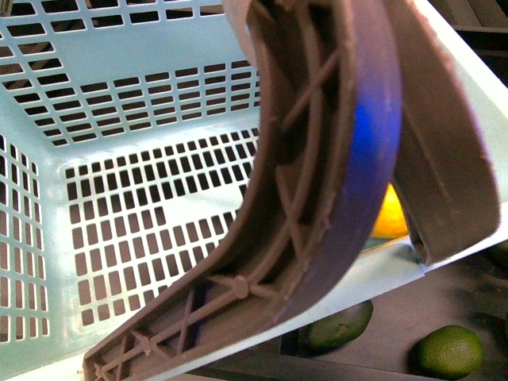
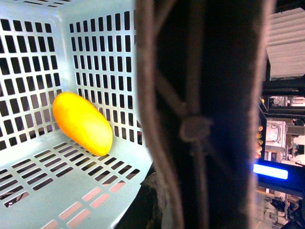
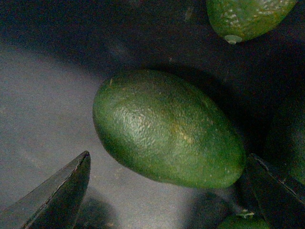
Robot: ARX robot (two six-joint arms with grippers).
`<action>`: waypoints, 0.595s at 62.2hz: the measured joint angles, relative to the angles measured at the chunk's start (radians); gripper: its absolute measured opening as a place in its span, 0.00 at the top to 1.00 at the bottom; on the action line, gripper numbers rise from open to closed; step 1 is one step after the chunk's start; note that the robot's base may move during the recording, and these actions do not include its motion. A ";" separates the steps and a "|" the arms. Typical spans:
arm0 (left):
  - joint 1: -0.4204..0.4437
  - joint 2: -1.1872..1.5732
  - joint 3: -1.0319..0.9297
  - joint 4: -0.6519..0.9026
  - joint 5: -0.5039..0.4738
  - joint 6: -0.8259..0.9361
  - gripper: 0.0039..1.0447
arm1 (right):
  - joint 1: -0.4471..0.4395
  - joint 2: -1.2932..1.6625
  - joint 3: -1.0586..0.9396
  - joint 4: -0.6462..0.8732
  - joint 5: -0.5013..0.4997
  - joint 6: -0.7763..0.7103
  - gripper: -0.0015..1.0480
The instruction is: Pick mango and avocado into basket
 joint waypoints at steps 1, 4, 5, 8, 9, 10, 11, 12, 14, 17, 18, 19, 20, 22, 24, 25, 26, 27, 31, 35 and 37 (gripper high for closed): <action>0.000 0.000 0.000 0.000 0.000 0.000 0.97 | 0.000 0.002 0.004 -0.001 0.000 0.000 0.08; 0.000 0.000 0.000 0.000 0.000 0.000 0.97 | 0.005 0.017 0.029 -0.010 0.005 0.000 0.08; 0.000 0.000 0.000 0.000 0.000 0.000 0.97 | 0.005 0.019 0.033 -0.011 0.005 0.000 0.08; 0.000 0.000 0.000 0.000 0.000 0.000 0.97 | 0.009 0.033 0.051 -0.014 0.008 0.000 0.08; 0.000 0.000 0.000 0.000 0.000 0.000 0.97 | 0.011 0.038 0.058 -0.015 0.008 0.000 0.08; 0.000 0.000 0.000 0.000 0.000 0.000 0.97 | 0.013 0.044 0.064 -0.016 0.008 0.001 0.08; 0.000 0.000 0.000 0.000 0.000 0.000 0.97 | 0.014 0.050 0.070 -0.016 0.008 0.002 0.08; 0.000 0.000 0.000 0.000 0.000 0.000 0.97 | 0.016 0.052 0.073 -0.017 0.008 0.002 0.08; 0.000 0.000 0.000 0.000 0.000 0.000 0.97 | 0.019 0.063 0.084 -0.018 0.008 0.003 0.08; 0.000 0.000 0.000 0.000 0.000 0.000 0.97 | 0.024 0.072 0.094 -0.019 0.009 0.004 0.08; 0.000 0.000 0.000 0.000 0.000 0.000 0.97 | 0.025 0.075 0.097 -0.021 0.009 0.004 0.08; 0.000 0.000 0.000 0.000 0.000 0.000 0.97 | 0.026 0.077 0.099 -0.022 0.009 0.004 0.08; 0.000 0.000 0.000 0.000 0.000 0.000 0.97 | 0.027 0.079 0.101 -0.023 0.010 0.004 0.08; 0.000 0.000 0.000 0.000 0.000 0.000 0.97 | 0.029 0.083 0.106 -0.024 0.009 0.006 0.08; 0.000 0.000 0.000 0.000 0.000 0.000 0.97 | 0.031 0.087 0.111 -0.025 0.010 0.008 0.08; 0.000 0.000 0.000 0.000 0.000 0.000 0.97 | 0.032 0.089 0.113 -0.025 0.010 0.008 0.08; 0.000 0.000 0.000 0.000 0.000 0.000 0.97 | 0.033 0.091 0.116 -0.025 0.010 0.008 0.08; 0.000 0.000 0.000 0.000 0.000 0.000 0.97 | 0.034 0.092 0.117 -0.025 0.010 0.009 0.08; 0.000 0.000 0.000 0.000 0.000 0.000 0.97 | 0.039 0.100 0.126 -0.025 0.011 0.011 0.08; 0.000 0.000 0.000 0.000 0.000 0.000 0.97 | 0.044 0.108 0.134 -0.027 0.011 0.012 0.08; 0.000 0.000 0.000 0.000 0.000 0.000 0.97 | 0.047 0.113 0.137 -0.027 0.012 0.013 0.08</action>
